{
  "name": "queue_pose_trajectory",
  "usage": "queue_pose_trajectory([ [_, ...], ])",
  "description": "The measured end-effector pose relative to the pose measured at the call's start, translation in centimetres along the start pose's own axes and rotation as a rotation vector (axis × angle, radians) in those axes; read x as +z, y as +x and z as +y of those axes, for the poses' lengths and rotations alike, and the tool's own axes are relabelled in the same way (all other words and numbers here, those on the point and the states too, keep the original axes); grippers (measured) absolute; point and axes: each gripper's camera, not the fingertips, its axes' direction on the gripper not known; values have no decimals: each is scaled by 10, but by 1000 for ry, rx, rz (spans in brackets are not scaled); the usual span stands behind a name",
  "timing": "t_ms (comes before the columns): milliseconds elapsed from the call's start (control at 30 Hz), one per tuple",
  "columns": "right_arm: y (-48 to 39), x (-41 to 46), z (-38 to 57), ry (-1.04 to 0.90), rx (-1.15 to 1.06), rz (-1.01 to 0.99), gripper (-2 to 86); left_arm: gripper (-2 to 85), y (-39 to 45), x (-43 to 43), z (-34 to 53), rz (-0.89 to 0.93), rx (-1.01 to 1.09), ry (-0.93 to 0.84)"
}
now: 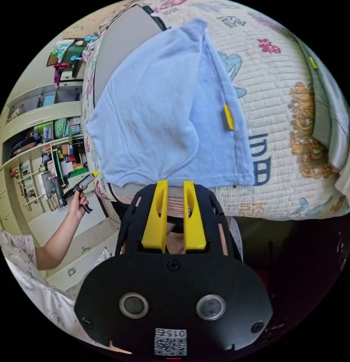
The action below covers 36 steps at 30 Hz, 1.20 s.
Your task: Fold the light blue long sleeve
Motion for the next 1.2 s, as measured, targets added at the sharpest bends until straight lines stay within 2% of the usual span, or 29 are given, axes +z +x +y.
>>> queue_pose_trajectory([
  [133,5,-58,13,128,19,73,84,74,35,-11,12,62,118,122],
  [233,17,-89,17,205,55,128,94,84,115,1,0,103,344,185],
  [333,30,-97,10,221,104,72,109,124,216,37,-26,182,552,238],
  [467,34,-91,5,224,144,-8,113,137,345,112,-65,228,759,211],
  [600,16,-76,-2,201,111,-60,102,148,441,196,-86,229,882,36],
  [733,-4,-67,-9,199,110,-10,77,131,475,263,-92,169,870,-84],
  [900,-6,-59,-7,187,142,-117,25,46,482,318,-80,17,891,-221],
  [1033,-12,-70,9,229,168,-131,13,17,474,304,-77,42,898,-176],
  [1100,-24,-88,33,317,201,-172,9,10,465,274,-75,110,908,-70],
  [1200,-54,-117,62,410,184,-100,7,7,452,233,-78,275,920,17],
])
